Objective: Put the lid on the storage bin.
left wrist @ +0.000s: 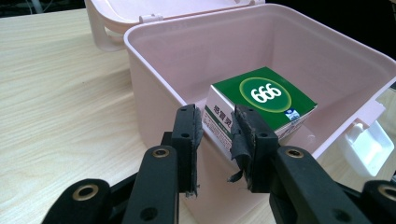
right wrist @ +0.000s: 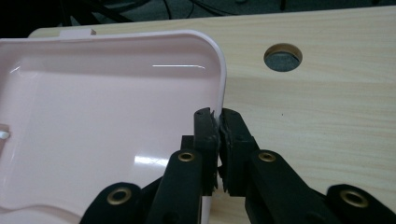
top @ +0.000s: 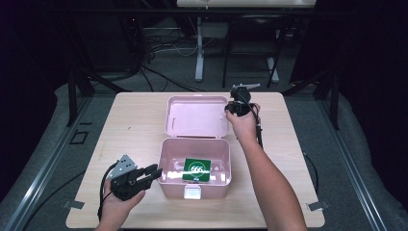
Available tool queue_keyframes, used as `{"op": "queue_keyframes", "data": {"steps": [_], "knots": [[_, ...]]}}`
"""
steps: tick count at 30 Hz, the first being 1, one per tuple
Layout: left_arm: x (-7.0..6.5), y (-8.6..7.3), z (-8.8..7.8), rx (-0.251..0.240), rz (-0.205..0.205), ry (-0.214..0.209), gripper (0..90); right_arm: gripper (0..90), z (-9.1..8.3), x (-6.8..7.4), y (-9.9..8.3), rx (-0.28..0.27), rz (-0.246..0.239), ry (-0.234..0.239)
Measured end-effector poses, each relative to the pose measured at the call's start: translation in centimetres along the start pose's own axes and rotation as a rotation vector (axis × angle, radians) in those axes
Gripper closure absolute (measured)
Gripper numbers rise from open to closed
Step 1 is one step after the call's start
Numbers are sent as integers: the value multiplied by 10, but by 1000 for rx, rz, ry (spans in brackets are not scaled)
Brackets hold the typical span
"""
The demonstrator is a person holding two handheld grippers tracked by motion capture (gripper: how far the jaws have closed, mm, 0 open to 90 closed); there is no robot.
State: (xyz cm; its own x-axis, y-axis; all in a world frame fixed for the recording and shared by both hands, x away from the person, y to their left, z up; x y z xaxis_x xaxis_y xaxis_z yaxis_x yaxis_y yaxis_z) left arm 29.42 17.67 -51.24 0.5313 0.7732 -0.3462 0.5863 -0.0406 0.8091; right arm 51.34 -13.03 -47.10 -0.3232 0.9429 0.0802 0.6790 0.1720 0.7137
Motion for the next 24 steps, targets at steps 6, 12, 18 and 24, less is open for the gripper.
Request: {"op": "queue_keyframes", "data": {"steps": [6,12,18,24], "knots": [[0,0,0,-3,-3,-1,711,868,-13,1,2,-29,-9,7],[0,0,1,-3,-3,0,712,870,-23,4,4,-64,-34,2],[0,0,0,-3,-4,0,713,873,-34,6,6,-88,-48,5],[0,0,1,-8,-7,2,713,874,-43,9,5,-116,-63,3]]}}
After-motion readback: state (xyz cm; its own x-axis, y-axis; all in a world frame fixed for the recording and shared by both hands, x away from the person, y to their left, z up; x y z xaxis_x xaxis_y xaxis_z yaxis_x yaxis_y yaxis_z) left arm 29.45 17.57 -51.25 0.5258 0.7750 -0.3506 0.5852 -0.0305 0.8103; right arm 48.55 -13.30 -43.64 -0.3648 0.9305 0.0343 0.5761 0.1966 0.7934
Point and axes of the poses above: each handheld gripper's, and its own axes: z roughly forward along the jaws, y roughly out of its top, x roughly to its left, the point moved 4 cm from there along z, roughly forward along the jaws, and after that the axes turned 14 degrees about -z, right-handed, at the moved point
